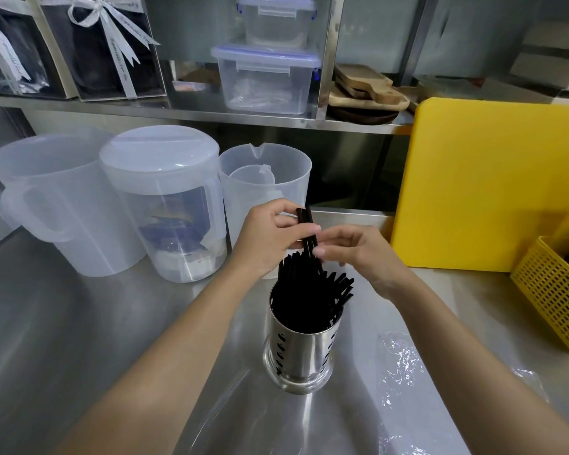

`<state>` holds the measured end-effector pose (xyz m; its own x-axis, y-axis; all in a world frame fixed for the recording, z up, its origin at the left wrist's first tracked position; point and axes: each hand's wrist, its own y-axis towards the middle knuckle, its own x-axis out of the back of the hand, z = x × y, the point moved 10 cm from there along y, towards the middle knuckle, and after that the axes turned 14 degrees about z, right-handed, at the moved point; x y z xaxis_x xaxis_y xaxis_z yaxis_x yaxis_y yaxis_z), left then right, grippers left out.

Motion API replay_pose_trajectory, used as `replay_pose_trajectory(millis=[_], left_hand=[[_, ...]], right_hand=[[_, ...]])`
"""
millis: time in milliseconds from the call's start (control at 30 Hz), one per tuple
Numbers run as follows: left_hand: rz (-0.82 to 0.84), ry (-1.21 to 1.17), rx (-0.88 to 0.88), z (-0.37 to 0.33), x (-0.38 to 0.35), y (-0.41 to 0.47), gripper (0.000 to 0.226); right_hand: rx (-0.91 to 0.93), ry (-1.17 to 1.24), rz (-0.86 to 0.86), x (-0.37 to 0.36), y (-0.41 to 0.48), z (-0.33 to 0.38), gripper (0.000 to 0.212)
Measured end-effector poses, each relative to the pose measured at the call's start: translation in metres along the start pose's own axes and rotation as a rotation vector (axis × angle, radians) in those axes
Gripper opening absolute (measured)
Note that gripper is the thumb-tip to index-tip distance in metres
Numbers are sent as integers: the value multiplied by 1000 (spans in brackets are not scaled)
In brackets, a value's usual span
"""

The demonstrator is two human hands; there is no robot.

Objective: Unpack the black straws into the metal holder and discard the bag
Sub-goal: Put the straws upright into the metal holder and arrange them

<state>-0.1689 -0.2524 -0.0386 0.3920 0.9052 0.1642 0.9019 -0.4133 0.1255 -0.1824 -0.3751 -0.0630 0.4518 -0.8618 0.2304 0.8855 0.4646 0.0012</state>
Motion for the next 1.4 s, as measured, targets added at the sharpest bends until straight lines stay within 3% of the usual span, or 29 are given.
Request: replay_pose_trajectory(millis=[267,500,700,833,1000,1167,1300,1400], left_hand=[[-35,-71,4,1,3,-2,15],[-70,9,31,0,11,-7,19],[105,20,-36,-16,-12,-4,31],[138,-40,-41,-20,-22,-2,26],[5,-113,-115,-38,-1,0,15],[-235,-239,-176,-54,50,-4,10],[-406,-454,-165,-44,78,-12,10],[-429,-745,-95,-16,77,-10,8]], right_hand=[[23,-18,-50,0,0,-5,7],[39,29,-135,9,-6,-7,7],[26,-57,-102,3,-1,-2,5],[30,-117,-59,-1,-1,0,14],[118,-106,-116,4,-10,17,10],[204,-139,-236,27,-24,31,29],[189,-231,-136,16,-23,36,47],[203,-208,-66,1,-23,44,58]])
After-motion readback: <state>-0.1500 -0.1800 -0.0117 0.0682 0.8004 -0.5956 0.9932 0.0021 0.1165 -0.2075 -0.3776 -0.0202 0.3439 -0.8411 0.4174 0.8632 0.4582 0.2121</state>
